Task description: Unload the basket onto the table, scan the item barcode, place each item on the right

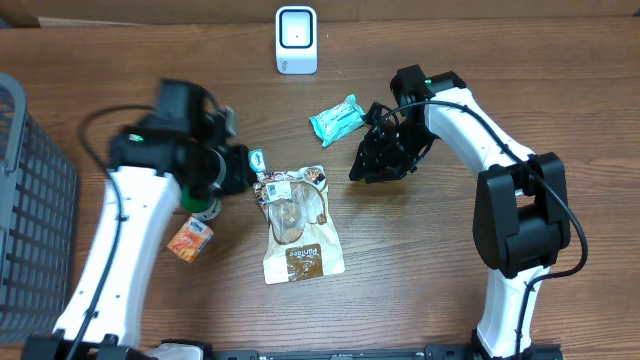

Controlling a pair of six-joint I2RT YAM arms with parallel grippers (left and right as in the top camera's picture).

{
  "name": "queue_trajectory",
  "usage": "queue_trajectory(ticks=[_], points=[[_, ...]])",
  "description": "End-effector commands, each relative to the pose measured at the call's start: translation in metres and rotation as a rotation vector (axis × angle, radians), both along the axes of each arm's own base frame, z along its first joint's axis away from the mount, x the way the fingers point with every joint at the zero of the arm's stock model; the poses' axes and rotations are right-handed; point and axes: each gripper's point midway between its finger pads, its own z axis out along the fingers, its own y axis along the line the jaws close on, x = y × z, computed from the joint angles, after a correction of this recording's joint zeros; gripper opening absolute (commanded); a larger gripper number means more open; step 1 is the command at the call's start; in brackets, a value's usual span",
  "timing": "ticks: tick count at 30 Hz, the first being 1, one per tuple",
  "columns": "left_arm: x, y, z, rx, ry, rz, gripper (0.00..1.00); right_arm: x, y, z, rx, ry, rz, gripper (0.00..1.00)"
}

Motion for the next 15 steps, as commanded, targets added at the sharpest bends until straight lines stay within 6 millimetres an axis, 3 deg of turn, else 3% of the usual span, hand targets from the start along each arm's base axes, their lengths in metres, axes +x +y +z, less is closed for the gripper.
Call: queue_trajectory(ticks=[1, 7, 15], points=[[-0.020, -0.018, -0.040, 0.001, 0.095, 0.036, 0.04, -0.001, 0.004, 0.001, 0.022, -0.001, 0.010, 0.43], [-0.038, -0.019, -0.080, 0.135, 0.124, 0.046, 0.04, -0.001, 0.004, 0.001, 0.023, -0.002, 0.010, 0.45], [-0.056, -0.029, -0.133, 0.145, 0.213, 0.080, 0.04, -0.001, 0.004, 0.001, 0.022, 0.000, 0.008, 0.46]])
